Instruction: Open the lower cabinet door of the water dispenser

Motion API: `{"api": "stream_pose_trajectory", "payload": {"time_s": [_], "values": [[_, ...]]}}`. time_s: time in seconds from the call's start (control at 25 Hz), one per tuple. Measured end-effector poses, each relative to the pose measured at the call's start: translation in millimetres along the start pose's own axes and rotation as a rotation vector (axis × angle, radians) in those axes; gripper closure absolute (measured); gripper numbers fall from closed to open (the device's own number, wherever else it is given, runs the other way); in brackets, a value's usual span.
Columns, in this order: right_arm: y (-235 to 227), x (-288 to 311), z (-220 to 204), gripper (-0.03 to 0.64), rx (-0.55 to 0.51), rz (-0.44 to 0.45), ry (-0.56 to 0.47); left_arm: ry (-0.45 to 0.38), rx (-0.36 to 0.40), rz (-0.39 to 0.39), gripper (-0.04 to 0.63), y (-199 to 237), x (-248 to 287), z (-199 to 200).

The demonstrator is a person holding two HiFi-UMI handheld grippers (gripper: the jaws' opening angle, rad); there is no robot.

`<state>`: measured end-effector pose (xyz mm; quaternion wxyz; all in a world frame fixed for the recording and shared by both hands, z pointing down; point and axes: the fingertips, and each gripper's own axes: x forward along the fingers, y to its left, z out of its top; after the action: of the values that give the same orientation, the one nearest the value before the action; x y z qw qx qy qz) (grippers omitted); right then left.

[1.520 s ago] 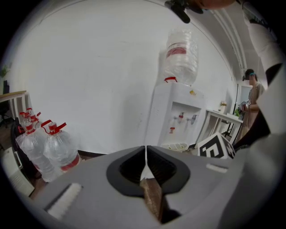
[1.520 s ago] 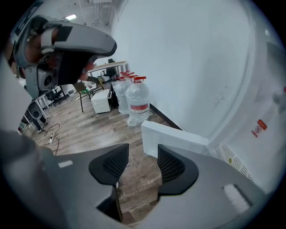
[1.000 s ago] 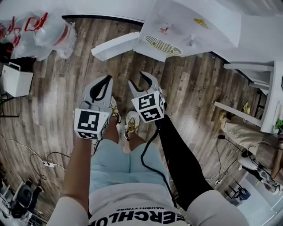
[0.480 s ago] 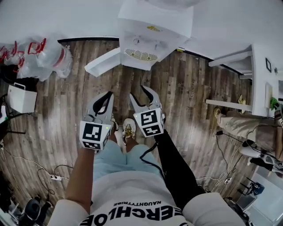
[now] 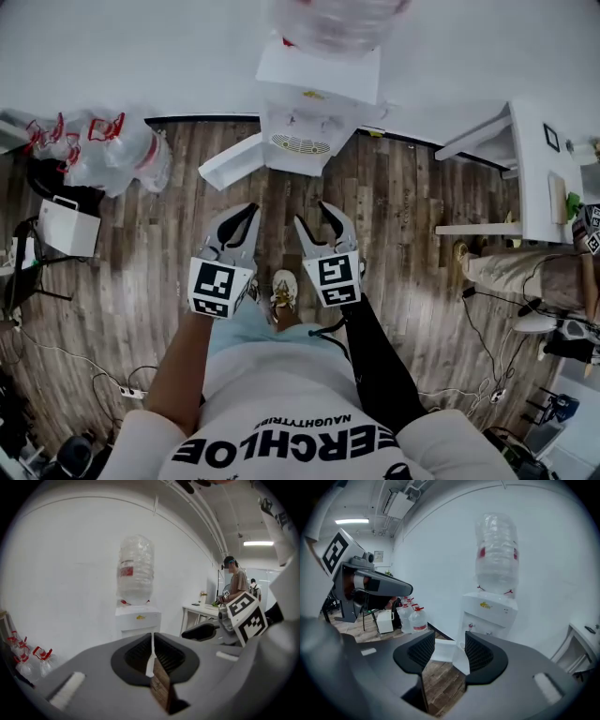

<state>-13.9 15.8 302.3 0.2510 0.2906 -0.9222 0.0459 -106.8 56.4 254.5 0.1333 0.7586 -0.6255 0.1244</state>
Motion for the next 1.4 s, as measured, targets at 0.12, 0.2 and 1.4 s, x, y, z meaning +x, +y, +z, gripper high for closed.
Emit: {"api": "stream_pose_trajectory", "payload": {"time_s": [0.12,0.2,1.4], "values": [[-2.6,-14.4,16.0,0.42,-0.007,-0.025,-0.031,-0.013,0.017,0.007,0.538,5.5,-16.4,14.0],[-2.0,-24.9,25.0,0.42,-0.02,-0.039,-0.042,-0.02,0.027,0.003,0.538,7.1,-27.9,20.9],[100.6,-144.8,119.6,0.42,0.024,-0.363,-0.21,-0.214,0.176,-0.192,0.538,40.5,-166.2,99.6]]}}
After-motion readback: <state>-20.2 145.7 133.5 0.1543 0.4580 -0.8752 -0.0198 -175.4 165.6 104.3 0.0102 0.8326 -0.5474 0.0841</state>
